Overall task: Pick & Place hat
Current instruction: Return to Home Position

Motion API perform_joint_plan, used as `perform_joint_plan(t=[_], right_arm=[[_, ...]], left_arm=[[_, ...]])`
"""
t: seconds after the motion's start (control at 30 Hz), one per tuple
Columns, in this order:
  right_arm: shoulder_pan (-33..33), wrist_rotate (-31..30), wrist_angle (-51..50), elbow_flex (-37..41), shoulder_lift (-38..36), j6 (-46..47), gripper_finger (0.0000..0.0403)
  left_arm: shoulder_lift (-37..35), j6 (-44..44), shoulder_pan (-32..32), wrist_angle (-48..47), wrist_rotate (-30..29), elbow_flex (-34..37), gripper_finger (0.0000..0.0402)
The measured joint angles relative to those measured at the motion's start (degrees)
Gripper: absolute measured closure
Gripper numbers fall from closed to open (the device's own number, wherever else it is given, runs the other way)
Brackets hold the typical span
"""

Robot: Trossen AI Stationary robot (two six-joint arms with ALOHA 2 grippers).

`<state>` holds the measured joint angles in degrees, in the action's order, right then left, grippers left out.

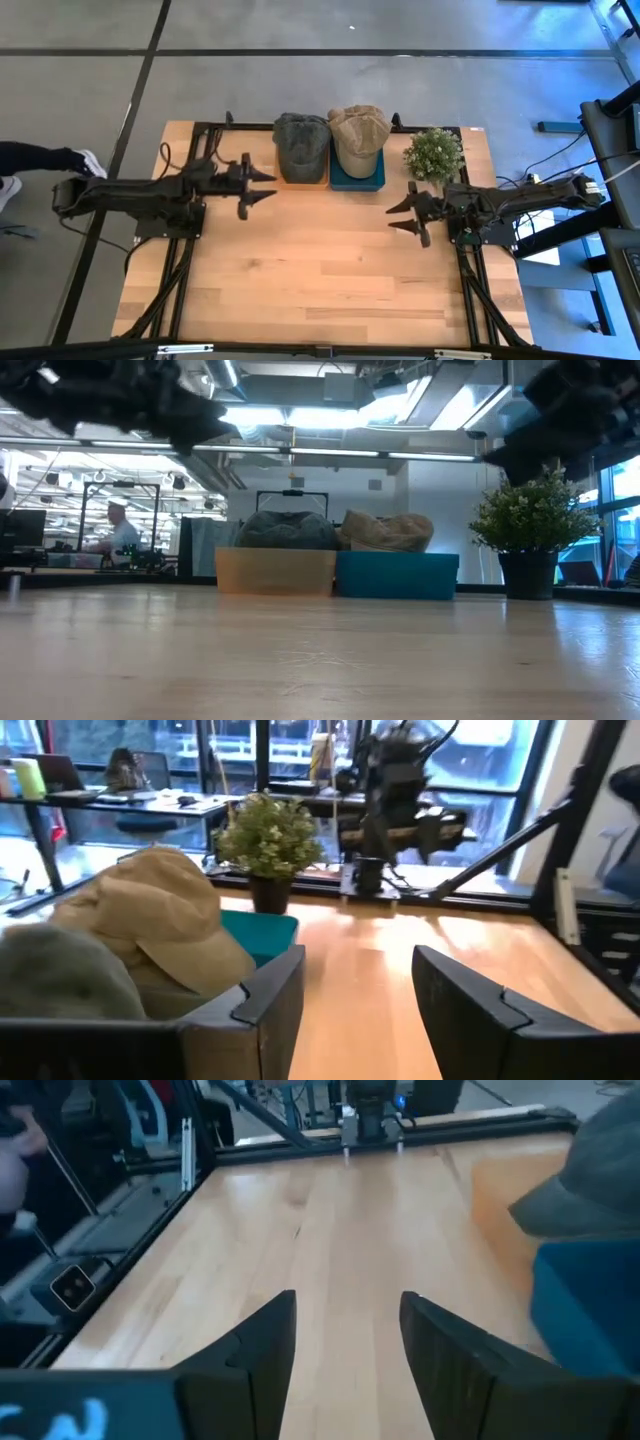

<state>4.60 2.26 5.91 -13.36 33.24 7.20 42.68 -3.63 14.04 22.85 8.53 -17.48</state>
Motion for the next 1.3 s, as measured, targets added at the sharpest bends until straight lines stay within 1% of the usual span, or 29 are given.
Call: perform_joint_plan(t=[0.17, 0.3, 0.57, 0.63, 0.9, 1.03, 1.17, 1.3], right_arm=[[0.02, 0.46, 10.09, 8.19, -2.64, 4.21, 0.0222], [0.02, 0.45, 16.78, 12.97, -4.51, 4.48, 0.0222], [0.07, 0.44, 15.43, 12.98, -5.58, 4.33, 0.0222], [0.07, 0.42, 15.42, 12.98, -5.58, 4.26, 0.0222], [0.07, 0.39, 14.56, 12.98, -6.33, 2.95, 0.0222], [0.07, 0.65, 13.68, 12.98, -9.43, 2.73, 0.0222], [0.07, 0.41, 8.67, 12.98, -13.56, 2.86, 0.0222], [0.07, 0.39, 6.04, 12.98, -17.63, 1.82, 0.0222]], left_arm=[[-5.3, -3.27, -1.96, 7.8, -0.02, 7.75, 0.0224], [-9.43, -3.98, -2.42, 9.89, -0.04, 11.87, 0.0225], [-16.8, -4.83, -2.31, 10.61, -1.48, 17.05, 0.0222], [-18.17, -5.53, -2.31, 8.56, -1.46, 17.01, 0.0223], [-22.63, -4.8, -1.97, 6.49, -0.87, 17.01, 0.0225], [-27.34, -5.58, -0.88, 0.4, -0.9, 17.01, 0.0222], [-32.9, -5.68, 0.15, -4.14, -0.89, 17.01, 0.0222], [-38.67, -5.68, 1.19, -9.28, -0.91, 17.01, 0.0222]])
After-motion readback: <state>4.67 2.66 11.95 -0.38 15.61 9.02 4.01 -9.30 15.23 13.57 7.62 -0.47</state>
